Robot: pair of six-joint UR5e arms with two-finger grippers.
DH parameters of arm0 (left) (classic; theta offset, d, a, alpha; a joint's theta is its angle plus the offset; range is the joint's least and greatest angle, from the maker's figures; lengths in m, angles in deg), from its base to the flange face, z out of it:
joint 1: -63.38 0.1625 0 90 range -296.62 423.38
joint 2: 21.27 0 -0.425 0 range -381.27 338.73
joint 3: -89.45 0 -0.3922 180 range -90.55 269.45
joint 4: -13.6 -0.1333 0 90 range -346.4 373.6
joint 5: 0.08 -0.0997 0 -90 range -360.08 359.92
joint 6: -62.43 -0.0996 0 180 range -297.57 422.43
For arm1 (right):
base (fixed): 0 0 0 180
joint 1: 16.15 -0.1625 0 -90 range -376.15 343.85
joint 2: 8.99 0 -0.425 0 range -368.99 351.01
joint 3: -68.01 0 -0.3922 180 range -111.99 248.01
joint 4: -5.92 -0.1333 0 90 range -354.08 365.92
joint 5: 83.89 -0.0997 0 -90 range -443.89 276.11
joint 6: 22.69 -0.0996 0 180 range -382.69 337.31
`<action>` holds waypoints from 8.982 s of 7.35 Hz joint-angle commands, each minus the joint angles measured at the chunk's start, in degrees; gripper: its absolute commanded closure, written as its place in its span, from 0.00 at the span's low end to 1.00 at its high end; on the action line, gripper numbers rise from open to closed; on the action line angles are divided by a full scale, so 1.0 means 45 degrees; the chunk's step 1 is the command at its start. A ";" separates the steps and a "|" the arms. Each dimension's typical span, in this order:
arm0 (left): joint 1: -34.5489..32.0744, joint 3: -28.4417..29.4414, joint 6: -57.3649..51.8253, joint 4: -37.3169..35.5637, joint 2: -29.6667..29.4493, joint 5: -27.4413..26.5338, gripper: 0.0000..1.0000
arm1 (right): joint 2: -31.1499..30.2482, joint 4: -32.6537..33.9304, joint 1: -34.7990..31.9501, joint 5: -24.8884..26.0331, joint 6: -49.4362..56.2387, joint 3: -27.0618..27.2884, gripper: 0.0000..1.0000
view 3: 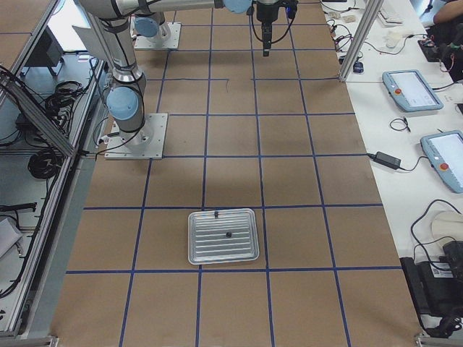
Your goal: Place bearing gear from tray to pile
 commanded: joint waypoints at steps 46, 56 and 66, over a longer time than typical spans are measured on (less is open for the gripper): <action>0.0058 -0.0499 -0.1088 0.0247 -0.0528 0.0254 0.00 | 0.4354 0.9064 -0.4345 -0.2961 -0.3273 0.3597 0.00; -0.3746 -0.3178 0.5090 -0.9493 -0.6093 0.0703 0.00 | 0.0837 0.4863 0.7868 -0.0811 1.2529 0.3617 0.00; -0.3848 -0.3744 0.5097 -0.9424 -0.6725 0.0586 0.87 | 0.5660 0.8222 1.3254 -0.0772 1.9169 0.3715 0.09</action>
